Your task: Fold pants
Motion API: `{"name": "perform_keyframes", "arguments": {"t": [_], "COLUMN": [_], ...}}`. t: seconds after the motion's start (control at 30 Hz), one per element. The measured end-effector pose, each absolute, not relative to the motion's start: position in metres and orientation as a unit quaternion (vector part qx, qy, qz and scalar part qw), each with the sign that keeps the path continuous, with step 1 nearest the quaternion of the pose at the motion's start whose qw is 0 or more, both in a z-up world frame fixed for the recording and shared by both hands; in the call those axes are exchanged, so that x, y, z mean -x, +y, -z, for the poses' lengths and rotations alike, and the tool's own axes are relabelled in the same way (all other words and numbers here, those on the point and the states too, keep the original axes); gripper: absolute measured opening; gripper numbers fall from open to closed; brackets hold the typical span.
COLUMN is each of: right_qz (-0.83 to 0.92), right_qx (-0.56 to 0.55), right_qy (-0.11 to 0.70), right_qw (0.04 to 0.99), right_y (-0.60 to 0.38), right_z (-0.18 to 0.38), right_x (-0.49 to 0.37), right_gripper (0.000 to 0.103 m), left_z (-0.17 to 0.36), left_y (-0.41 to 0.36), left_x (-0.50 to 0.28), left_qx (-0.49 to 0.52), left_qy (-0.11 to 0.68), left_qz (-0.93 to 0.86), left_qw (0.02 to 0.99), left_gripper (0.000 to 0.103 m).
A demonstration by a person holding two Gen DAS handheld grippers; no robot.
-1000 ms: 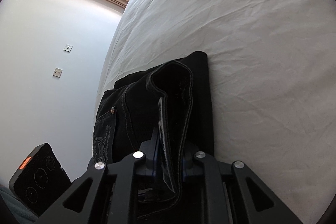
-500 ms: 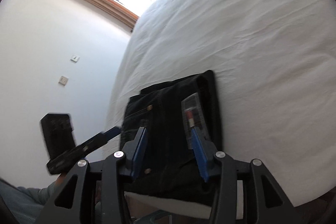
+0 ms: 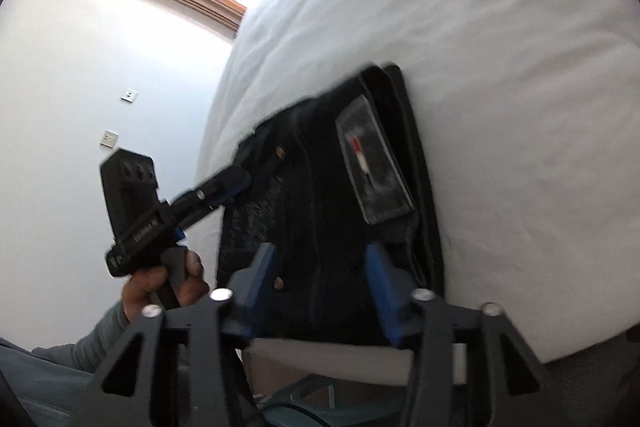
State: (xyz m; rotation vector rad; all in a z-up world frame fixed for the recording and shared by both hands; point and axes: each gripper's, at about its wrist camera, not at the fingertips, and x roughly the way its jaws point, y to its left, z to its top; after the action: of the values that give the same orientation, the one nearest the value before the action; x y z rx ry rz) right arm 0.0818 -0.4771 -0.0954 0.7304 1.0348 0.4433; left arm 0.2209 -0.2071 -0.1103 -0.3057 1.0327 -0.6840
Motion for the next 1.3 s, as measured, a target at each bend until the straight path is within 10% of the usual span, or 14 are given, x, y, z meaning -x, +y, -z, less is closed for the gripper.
{"name": "perform_keyframes", "arguments": {"t": [0.37,0.63,1.03,1.3], "right_qz": [-0.157,-0.151,-0.163,-0.154], "right_qx": [-0.383,-0.344,-0.356,-0.303], "right_qy": [0.489,0.463,0.522,0.552], "right_qw": [0.768,0.803,0.758,0.762], "right_y": [-0.500,-0.514,-0.490,-0.471], "right_z": [0.147,0.103,0.153,0.153], "right_x": [-0.182,-0.130,-0.134,-0.152], "right_gripper": [0.058,0.080,0.080,0.043], "left_z": [0.136,0.101,0.152,0.152], "left_y": [-0.220,-0.165,-0.137,-0.160], "left_x": [-0.183,-0.168,-0.180,-0.182], "left_qx": [0.062,0.147,0.208,0.163], "left_qy": [0.448,0.458,0.565,0.582], "left_qz": [0.316,0.298,0.268,0.261], "left_qw": [0.834,0.824,0.752,0.753], "left_gripper": [0.078,0.078,0.078,0.049]}}
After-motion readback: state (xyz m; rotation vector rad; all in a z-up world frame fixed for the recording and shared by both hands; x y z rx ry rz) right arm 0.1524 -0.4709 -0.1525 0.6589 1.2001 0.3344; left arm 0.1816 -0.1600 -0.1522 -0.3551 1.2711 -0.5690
